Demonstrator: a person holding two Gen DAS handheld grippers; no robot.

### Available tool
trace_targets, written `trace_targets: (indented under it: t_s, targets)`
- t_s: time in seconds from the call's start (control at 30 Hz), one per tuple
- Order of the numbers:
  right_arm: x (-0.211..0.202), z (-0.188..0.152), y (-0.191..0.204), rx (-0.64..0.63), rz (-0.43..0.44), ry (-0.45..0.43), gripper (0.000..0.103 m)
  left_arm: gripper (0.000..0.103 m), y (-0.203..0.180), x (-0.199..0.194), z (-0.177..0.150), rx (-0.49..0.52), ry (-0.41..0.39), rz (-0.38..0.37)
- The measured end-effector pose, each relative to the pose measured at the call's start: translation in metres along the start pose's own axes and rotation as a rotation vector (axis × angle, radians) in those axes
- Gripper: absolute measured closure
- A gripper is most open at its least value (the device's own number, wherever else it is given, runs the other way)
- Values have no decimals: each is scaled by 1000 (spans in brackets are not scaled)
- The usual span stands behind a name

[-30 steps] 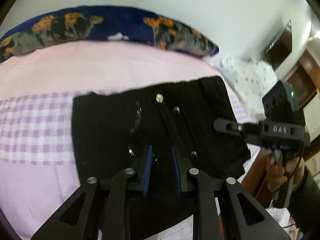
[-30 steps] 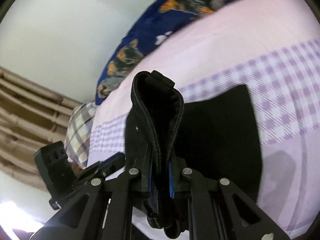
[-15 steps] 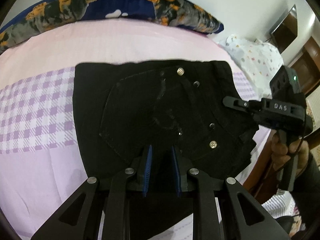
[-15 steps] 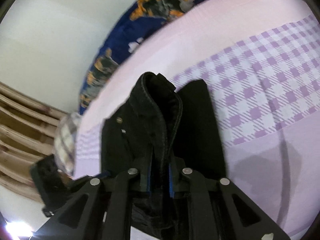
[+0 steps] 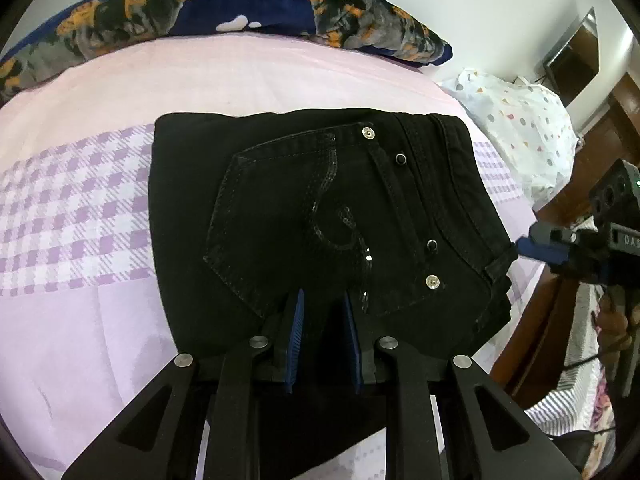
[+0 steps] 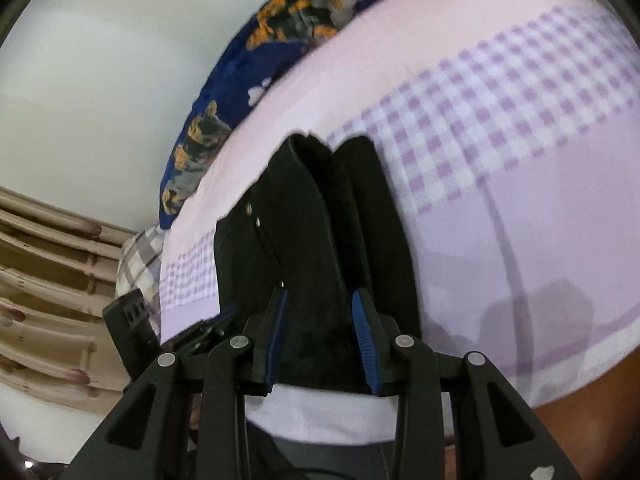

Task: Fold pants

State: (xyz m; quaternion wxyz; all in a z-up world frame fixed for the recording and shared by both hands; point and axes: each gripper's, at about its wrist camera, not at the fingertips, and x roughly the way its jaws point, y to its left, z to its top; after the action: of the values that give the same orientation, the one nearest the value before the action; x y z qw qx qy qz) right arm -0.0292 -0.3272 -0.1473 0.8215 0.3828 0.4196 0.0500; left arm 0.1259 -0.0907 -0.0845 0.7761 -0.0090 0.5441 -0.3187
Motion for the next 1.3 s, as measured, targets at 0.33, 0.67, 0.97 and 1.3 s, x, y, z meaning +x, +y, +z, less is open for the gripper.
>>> trace_targets:
  t_s: [0.33,0.67,0.97,1.3]
  targets:
    - [15,-4,7,5,-32,-11,75,71,2,-15,-12,0,-10,86]
    - [27,-3,-4,33,-57,-15,78,71,-5,-12,-18,31,0,163]
    - [11,-12,21,-59,-104,-92,88,70,-8,-11,-22,41,-3,202]
    - [-13,-36,52,-156,-194,-146,92,70,-6,-27,-23,39,-34,181]
